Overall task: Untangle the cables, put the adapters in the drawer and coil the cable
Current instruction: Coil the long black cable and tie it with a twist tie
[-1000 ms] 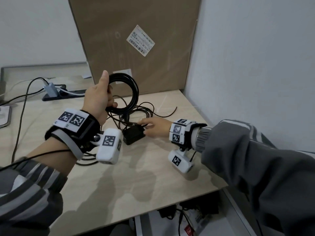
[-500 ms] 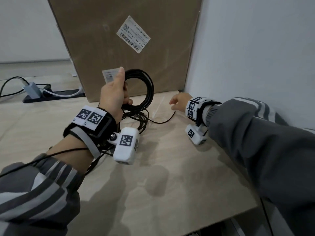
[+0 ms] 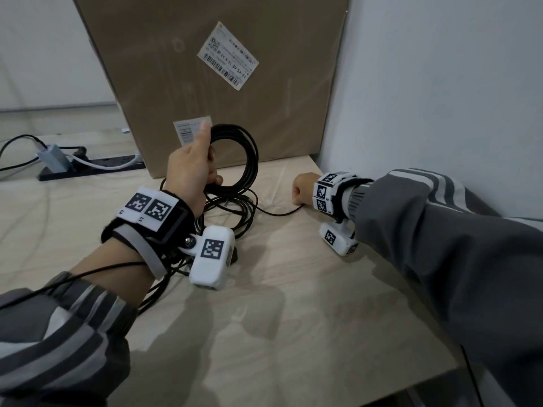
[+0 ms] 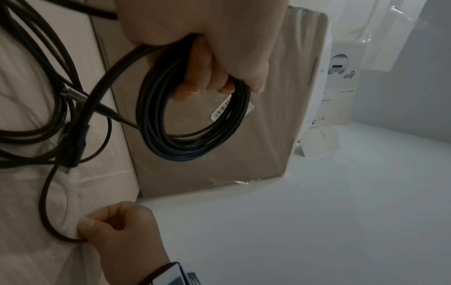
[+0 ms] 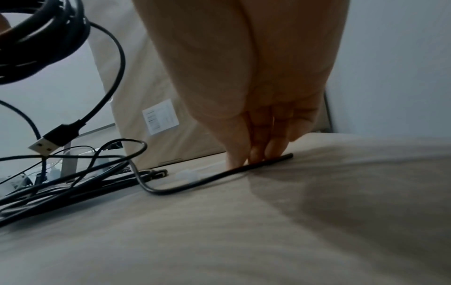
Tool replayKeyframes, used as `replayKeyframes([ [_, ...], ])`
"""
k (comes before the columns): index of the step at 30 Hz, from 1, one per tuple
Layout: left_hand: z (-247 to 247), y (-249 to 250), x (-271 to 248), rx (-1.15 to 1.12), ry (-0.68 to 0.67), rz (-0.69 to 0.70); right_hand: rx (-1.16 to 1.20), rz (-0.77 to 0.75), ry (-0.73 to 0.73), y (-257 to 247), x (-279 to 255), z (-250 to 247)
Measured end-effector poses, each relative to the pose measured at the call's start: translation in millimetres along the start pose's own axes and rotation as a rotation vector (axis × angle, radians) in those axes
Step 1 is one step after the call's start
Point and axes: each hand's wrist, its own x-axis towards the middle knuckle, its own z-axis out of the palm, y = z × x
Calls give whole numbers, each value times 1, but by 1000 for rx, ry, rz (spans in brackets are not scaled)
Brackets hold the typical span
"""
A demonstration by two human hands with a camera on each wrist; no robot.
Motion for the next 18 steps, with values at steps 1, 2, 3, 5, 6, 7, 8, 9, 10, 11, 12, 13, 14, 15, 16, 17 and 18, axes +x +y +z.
replayKeyframes([
  [1,-2,1,-2,-1,0,3,-19,-18,2,-1,-3,0],
  [2,-3,2,-4,1,0,7,-30,-43,10,-2,-6,-1],
  [3,-5,3,-6,8,1,8,-45,-67,23,-4,-10,-2],
  [5,-10,3,-11,19,6,6,-74,-101,30,-6,-17,-4],
  [6,-12,3,-13,23,7,6,-86,-115,20,-7,-20,-4],
  [7,-14,3,-15,27,8,7,-108,-123,8,-10,-22,-5],
  [8,-15,3,-16,30,9,9,-133,-126,-2,-11,-24,-5],
  [9,-16,3,-18,32,10,9,-156,-121,-14,-13,-26,-6],
  [10,-17,3,-19,32,11,9,-176,-117,-17,-15,-27,-6],
  [11,-18,3,-19,31,14,9,-204,-109,-20,-18,-29,-7],
  [12,-18,2,-18,32,17,8,-238,-100,-32,-20,-30,-7],
  [13,-19,2,-18,35,21,6,-279,-85,-53,-23,-32,-7],
  [14,-19,0,-17,37,24,5,-317,-75,-69,-25,-33,-7],
  [15,-19,-1,-17,35,25,6,-349,-66,-77,-27,-33,-7],
  [16,-19,-1,-17,32,25,6,-371,-67,-74,-27,-34,-6],
  [17,-19,-2,-16,30,22,7,-387,-64,-73,-28,-34,-6],
  [18,-19,-2,-16,29,18,6,-391,-66,-71,-27,-34,-5],
])
